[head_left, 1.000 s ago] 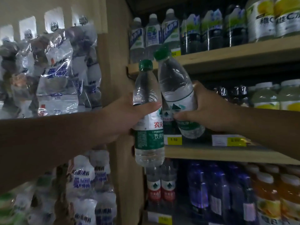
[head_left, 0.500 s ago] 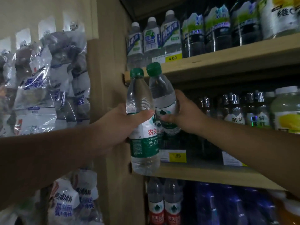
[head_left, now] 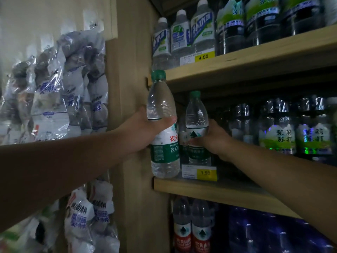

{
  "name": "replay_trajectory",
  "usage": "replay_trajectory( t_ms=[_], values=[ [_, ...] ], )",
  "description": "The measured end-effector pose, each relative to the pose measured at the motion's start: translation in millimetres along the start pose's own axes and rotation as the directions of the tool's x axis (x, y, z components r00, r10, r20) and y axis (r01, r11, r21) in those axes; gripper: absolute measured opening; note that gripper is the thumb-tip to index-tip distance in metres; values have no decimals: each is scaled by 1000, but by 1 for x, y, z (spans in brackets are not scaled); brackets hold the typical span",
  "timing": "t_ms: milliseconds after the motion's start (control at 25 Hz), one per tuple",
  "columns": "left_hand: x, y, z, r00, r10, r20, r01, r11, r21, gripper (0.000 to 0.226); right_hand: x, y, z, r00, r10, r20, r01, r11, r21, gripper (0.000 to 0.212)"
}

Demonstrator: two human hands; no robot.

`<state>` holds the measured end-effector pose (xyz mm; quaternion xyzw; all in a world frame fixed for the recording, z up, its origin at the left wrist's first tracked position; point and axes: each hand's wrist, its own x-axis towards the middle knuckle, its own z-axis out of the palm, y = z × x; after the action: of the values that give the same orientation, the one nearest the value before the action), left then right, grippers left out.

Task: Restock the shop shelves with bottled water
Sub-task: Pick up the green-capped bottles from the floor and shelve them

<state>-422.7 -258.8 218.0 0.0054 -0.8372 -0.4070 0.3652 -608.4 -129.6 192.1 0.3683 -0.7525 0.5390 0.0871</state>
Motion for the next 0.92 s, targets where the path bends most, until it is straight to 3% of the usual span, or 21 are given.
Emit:
replay_trajectory(
  t_ms=[80,280,560,680,920],
  values=[
    [7,-4,3,1000,6,-8,-6,1000,-21,82,6,10,1,998,59,-10,-59,998,-15,87],
    [28,-12,12,999,9,-31,-11,998,-54,82,14,24,5,993,118,-19,-117,992,48,71],
    [53,-21,34,992,113,-54,-117,990,-75,34,7,19,7,994,100,34,-100,995,-4,67],
    [63,-28,43,984,140,-113,-154,981,-118,42,1,17,5,996,86,32,-87,996,17,56],
    [79,-59,57,986,103,-130,-116,989,-90,59,2,18,5,995,91,26,-93,994,49,57]
  ],
)
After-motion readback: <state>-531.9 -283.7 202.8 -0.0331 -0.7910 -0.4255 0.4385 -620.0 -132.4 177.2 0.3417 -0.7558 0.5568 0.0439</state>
